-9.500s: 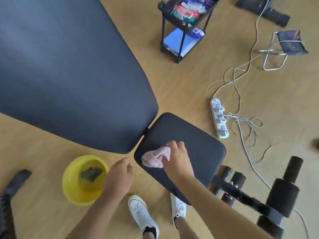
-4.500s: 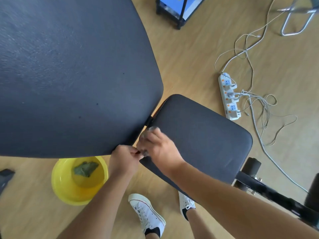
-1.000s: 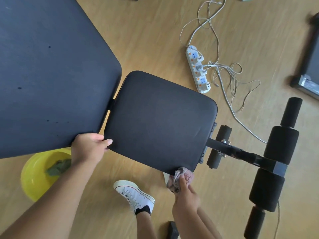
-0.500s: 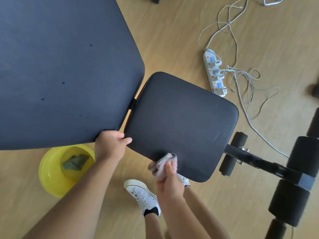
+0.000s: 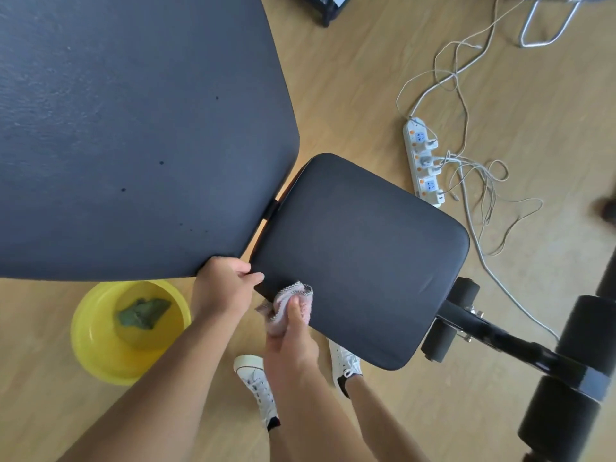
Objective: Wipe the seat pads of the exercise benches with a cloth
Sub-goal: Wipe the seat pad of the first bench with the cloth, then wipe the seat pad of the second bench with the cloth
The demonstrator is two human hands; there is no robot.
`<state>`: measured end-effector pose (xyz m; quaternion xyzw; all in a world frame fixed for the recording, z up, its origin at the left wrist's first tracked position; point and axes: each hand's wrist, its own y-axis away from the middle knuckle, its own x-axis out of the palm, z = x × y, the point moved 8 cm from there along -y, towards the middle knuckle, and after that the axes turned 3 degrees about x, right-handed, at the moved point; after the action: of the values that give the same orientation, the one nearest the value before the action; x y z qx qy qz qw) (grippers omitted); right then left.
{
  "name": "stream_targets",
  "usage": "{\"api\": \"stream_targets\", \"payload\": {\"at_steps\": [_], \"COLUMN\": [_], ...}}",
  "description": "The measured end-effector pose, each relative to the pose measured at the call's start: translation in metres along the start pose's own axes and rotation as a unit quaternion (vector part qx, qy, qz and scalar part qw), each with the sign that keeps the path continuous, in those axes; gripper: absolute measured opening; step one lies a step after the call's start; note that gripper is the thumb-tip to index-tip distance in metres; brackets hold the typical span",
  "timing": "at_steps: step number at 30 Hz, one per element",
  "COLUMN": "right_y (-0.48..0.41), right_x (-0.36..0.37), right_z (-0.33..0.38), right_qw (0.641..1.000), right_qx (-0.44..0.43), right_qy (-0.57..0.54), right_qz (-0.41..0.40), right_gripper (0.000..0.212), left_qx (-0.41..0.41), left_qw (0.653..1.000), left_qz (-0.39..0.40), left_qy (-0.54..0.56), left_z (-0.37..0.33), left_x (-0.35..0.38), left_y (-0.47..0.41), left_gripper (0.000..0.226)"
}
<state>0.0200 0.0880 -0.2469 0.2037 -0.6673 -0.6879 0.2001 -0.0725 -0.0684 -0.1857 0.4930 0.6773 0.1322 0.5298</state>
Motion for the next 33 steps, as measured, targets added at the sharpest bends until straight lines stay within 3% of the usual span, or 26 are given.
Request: {"api": "stream_targets", "payload": {"at_steps": [2, 3, 4, 5, 6, 7, 8, 10, 12, 13, 14, 15, 16, 19, 22, 25, 27, 29, 31, 33], "right_y": [0.03, 0.01, -0.014, -0.025, -0.046, -0.052, -0.049, -0.013, 0.022, 0.004, 0.02, 0.028, 0.024, 0.028, 0.037, 0.056, 0.07, 0.08, 0.093, 0.109], "right_x": [-0.034, -0.069, -0.083, -0.093, -0.123, -0.13, -0.124, -0.08, 0.0, 0.012, 0.038, 0.056, 0.07, 0.079, 0.086, 0.093, 0.08, 0.056, 0.036, 0.019], "right_z": [0.058, 0.082, 0.102, 0.104, 0.117, 0.129, 0.134, 0.103, 0.05, 0.036, 0.006, -0.016, -0.033, -0.029, -0.015, -0.031, -0.056, -0.085, -0.114, -0.152], "right_qw": [0.999, 0.996, 0.994, 0.994, 0.988, 0.969, 0.941, 0.933, 0.988, 0.99, 0.988, 0.993, 0.995, 0.975, 0.954, 0.893, 0.826, 0.757, 0.671, 0.605], "right_qx": [-0.011, -0.025, -0.095, -0.104, -0.13, -0.152, -0.171, -0.139, -0.113, -0.102, -0.057, -0.035, -0.002, 0.011, 0.006, -0.024, -0.05, -0.071, -0.107, -0.126], "right_qy": [-0.018, -0.085, -0.045, -0.012, 0.075, 0.189, 0.289, 0.333, 0.098, 0.099, 0.135, 0.108, 0.093, 0.222, 0.298, 0.443, 0.551, 0.643, 0.726, 0.769], "right_qz": [0.029, -0.005, -0.019, -0.004, -0.037, -0.049, -0.044, 0.013, 0.047, 0.005, 0.055, 0.043, 0.044, 0.017, 0.044, 0.073, 0.106, 0.094, 0.109, 0.163], "right_gripper": [0.014, 0.012, 0.017, 0.017, 0.003, 0.029, 0.05, 0.056, 0.035, 0.016, 0.008, 0.018, 0.021, 0.02, 0.032, 0.046, 0.041, 0.021, 0.034, 0.02], "left_qx": [0.007, 0.004, 0.009, 0.01, 0.012, 0.014, 0.017, 0.024, 0.031, 0.036, 0.045, 0.058, 0.066, 0.069, 0.051, -0.005, -0.048, -0.082, -0.11, -0.14], "left_qw": [1.0, 1.0, 1.0, 1.0, 1.0, 1.0, 1.0, 0.999, 0.999, 0.999, 0.999, 0.998, 0.998, 0.996, 0.989, 0.981, 0.968, 0.951, 0.937, 0.931], "left_qz": [-0.016, -0.01, -0.009, -0.01, -0.011, -0.012, -0.017, -0.018, -0.016, -0.013, -0.006, 0.007, 0.008, 0.017, -0.012, -0.06, -0.102, -0.152, -0.195, -0.208], "left_qy": [0.007, -0.001, 0.005, 0.007, 0.003, 0.005, -0.003, -0.011, -0.003, 0.005, 0.003, 0.002, 0.004, 0.059, 0.139, 0.182, 0.225, 0.257, 0.268, 0.267], "left_z": [-0.011, -0.005, -0.008, -0.007, -0.008, -0.005, -0.008, -0.008, -0.007, -0.008, -0.009, -0.007, -0.002, 0.025, 0.06, 0.119, 0.167, 0.219, 0.27, 0.322], "left_x": [-0.011, -0.011, -0.009, -0.008, -0.008, -0.005, -0.006, -0.007, -0.008, -0.008, -0.008, -0.007, -0.009, -0.018, -0.044, -0.082, -0.112, -0.137, -0.155, -0.162], "left_y": [0.003, 0.0, 0.003, 0.002, 0.002, -0.001, 0.0, 0.0, 0.001, -0.001, -0.002, -0.002, 0.0, 0.017, 0.054, 0.095, 0.123, 0.151, 0.178, 0.202], "left_gripper": [0.034, 0.034, 0.034, 0.033, 0.033, 0.032, 0.032, 0.033, 0.033, 0.029, 0.019, 0.014, 0.022, 0.03, 0.015, 0.025, 0.02, 0.011, 0.017, 0.015]}}
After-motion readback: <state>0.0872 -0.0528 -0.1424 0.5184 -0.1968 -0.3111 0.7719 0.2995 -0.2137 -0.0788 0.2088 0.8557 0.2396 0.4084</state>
